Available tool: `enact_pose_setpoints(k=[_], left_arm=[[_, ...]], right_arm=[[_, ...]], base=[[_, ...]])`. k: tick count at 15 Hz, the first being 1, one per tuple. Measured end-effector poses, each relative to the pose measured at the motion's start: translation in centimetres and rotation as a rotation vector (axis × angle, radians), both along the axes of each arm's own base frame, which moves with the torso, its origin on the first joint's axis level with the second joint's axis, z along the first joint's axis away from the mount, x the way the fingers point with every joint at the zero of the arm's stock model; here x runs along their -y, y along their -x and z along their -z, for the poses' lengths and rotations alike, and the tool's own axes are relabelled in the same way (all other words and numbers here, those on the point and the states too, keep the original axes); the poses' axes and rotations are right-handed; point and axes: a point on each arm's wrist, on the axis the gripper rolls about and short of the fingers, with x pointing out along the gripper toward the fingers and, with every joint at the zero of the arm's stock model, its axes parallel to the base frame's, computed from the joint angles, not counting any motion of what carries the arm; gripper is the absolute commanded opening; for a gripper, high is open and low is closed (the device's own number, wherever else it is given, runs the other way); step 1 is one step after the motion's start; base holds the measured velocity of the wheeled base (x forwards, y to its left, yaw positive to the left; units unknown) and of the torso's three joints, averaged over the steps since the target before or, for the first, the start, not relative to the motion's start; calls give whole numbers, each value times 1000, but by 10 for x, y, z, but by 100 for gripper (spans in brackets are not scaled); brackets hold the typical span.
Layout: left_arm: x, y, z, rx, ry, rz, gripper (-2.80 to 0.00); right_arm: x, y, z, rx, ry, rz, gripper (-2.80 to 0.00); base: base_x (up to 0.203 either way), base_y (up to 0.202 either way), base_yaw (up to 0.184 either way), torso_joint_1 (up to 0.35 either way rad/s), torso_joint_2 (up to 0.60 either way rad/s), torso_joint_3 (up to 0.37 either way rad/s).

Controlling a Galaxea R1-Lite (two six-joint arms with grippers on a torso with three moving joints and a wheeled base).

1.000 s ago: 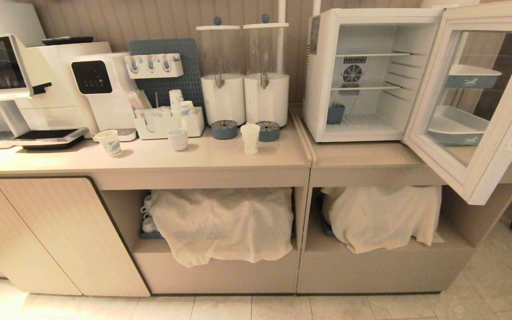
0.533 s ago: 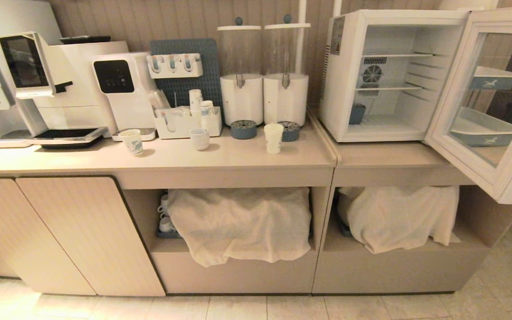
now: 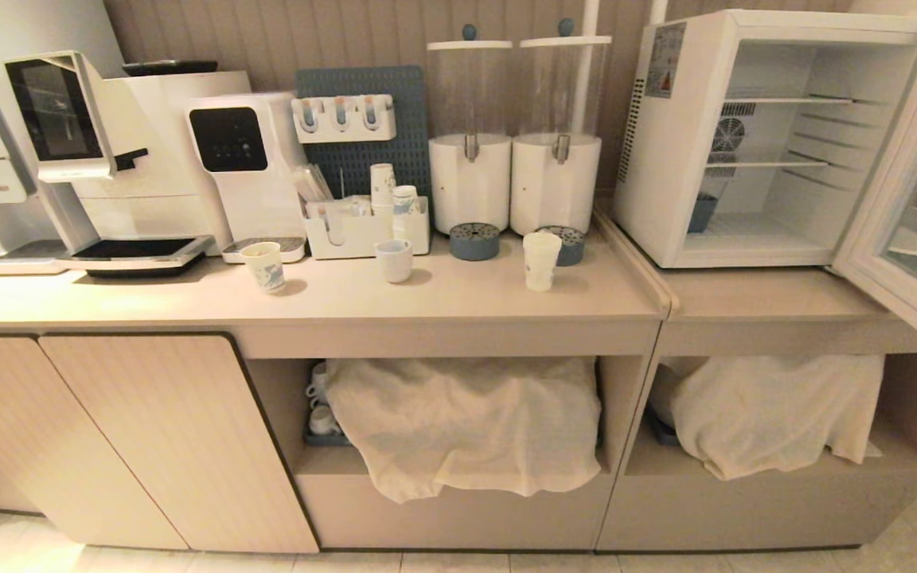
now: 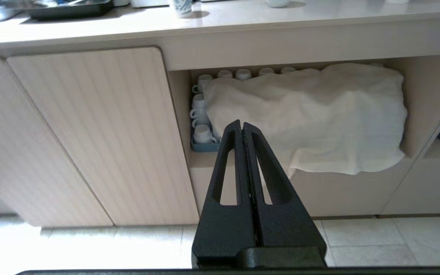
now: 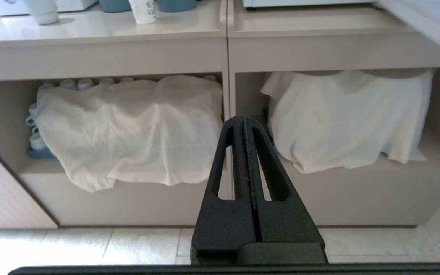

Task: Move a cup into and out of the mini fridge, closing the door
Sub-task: Put the paper cup in the freezer

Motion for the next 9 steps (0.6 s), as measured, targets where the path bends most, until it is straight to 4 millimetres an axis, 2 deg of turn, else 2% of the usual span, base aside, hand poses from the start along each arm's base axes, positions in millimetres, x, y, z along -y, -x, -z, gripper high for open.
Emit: enact_pose_setpoints(k=[7,9], left_arm=[[0,0,-1,7,0,-1,-280],[0,0,-1,12,2,-3,-280]], right_arm=[[0,0,0,1,0,0,-280],[0,0,0,0,0,0,-280]], base=[[191,3,1,4,4,2],[129,0,0,7,9,0]])
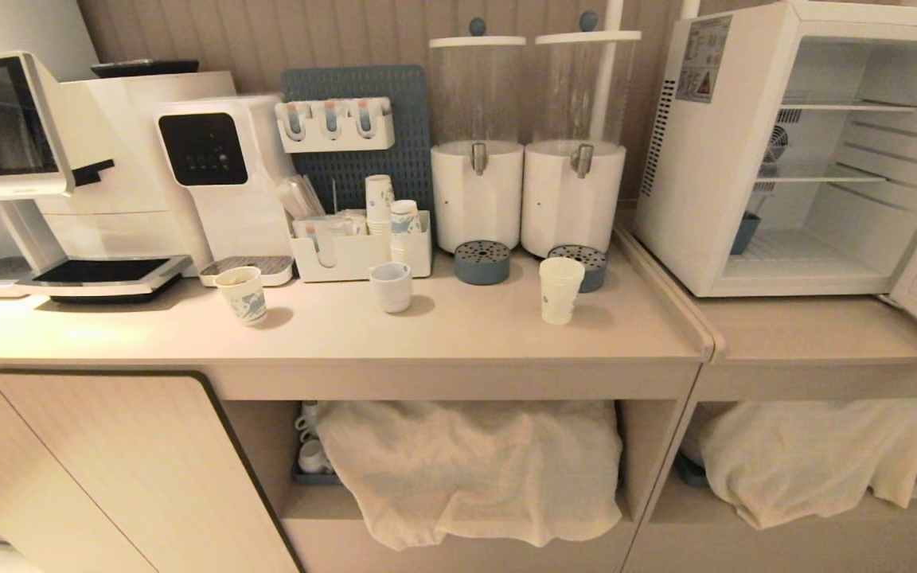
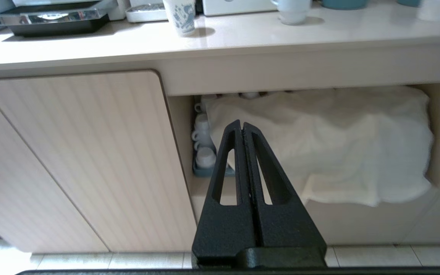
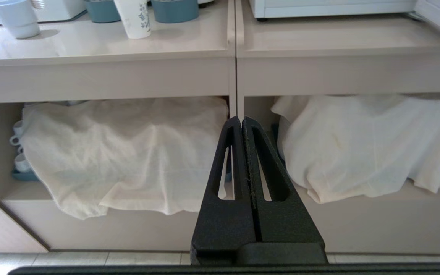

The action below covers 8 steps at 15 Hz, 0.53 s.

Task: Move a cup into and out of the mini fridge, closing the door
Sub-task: Put the paper cup in the freezer

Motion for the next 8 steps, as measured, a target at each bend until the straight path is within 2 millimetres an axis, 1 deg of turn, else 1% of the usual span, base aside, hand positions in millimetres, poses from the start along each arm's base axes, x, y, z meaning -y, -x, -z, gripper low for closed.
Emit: enact_pose_setpoints(k=[8], left_arm=[[0,0,0,1,4,-3,-280]], right_arm=[[0,0,0,1,-1,0,-280]], base=[[0,0,0,0,0,0]])
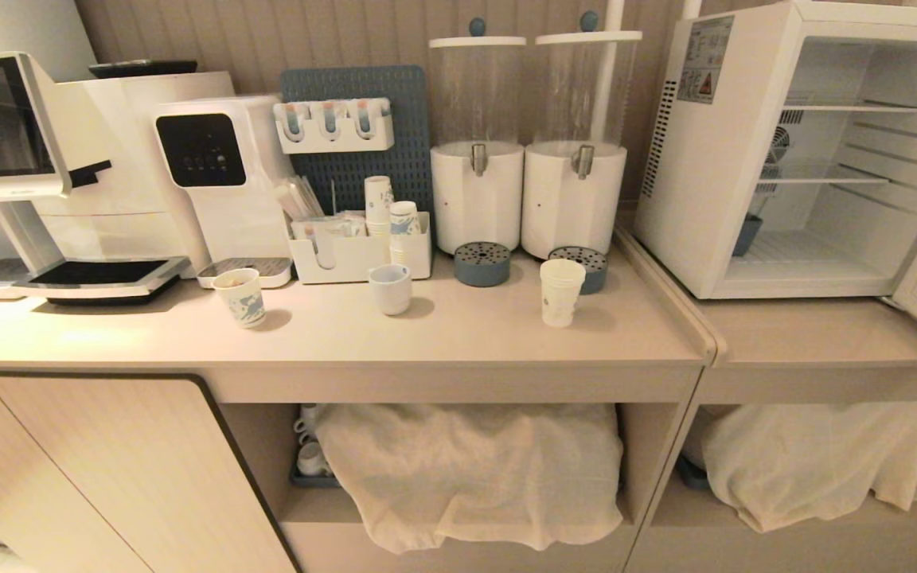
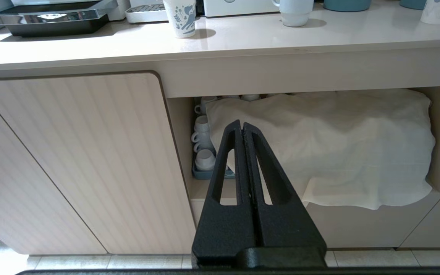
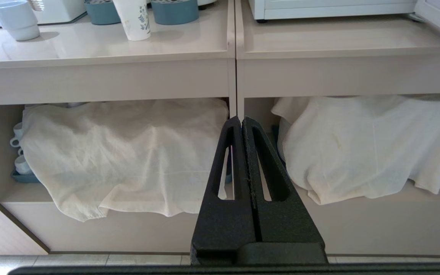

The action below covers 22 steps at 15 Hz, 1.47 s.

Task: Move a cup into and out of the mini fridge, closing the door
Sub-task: Put the paper cup in the freezer

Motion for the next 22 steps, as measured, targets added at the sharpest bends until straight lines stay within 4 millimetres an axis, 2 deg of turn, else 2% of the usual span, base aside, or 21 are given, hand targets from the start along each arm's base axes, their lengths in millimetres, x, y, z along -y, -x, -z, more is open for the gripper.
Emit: enact_pose_setpoints(k=[4,12,22], left_arm=[[0,0,0,-1,-3,0,-280],[0,0,0,0,-1,-2,-280],[0,0,0,0,3,-2,-280]], right_arm=[[0,0,0,0,0,0,-280],[0,0,0,2,0,1,-280],[0,0,0,13,2,0,-280]], base=[[23,0,0,0,-1,1],[166,0,0,3,7,2],[0,0,0,0,0,0]])
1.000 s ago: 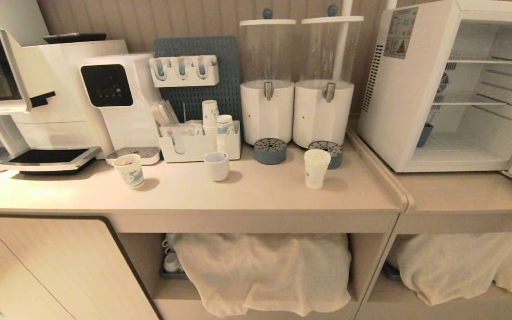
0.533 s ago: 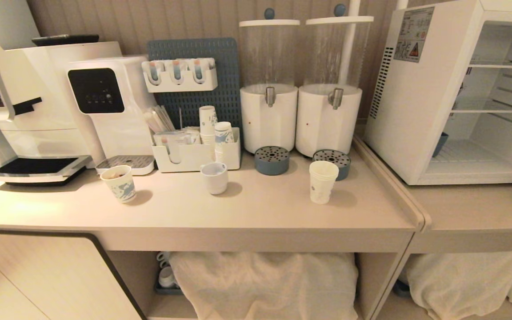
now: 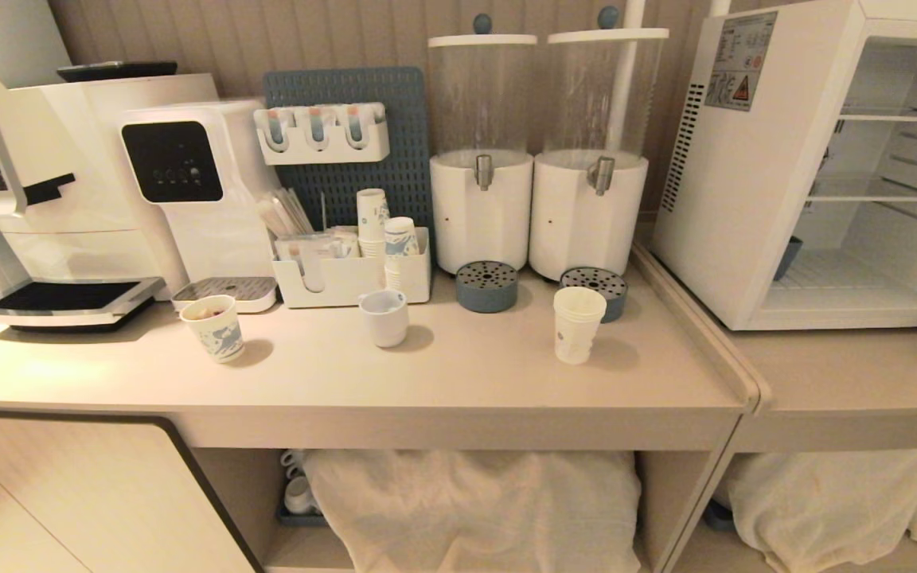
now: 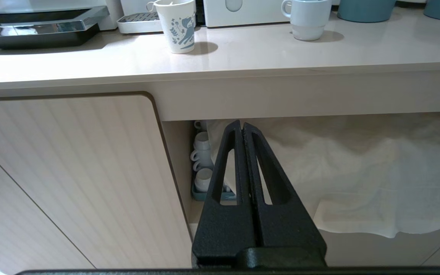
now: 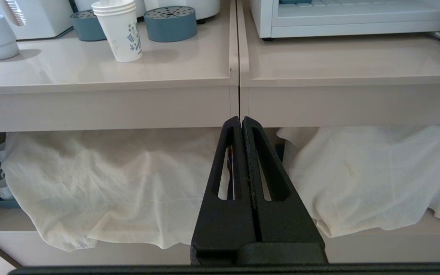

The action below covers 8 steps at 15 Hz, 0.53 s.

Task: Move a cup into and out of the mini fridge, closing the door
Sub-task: Put the paper cup in the freezer

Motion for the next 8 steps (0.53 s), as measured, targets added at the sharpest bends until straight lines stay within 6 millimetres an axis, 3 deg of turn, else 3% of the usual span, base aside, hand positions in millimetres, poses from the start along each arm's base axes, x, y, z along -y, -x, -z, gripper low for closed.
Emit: enact_pose_setpoints(k=[5,8], left_arm=[[0,0,0,0,-1,0,-280],[0,0,0,0,0,0,-280]], right_arm=[[0,3,-8,10,-12,-3,-280],[-2,27,-52,75,-37,-76,-280]], base=[[0,0,0,0,0,0],[0,0,0,0,0,0]])
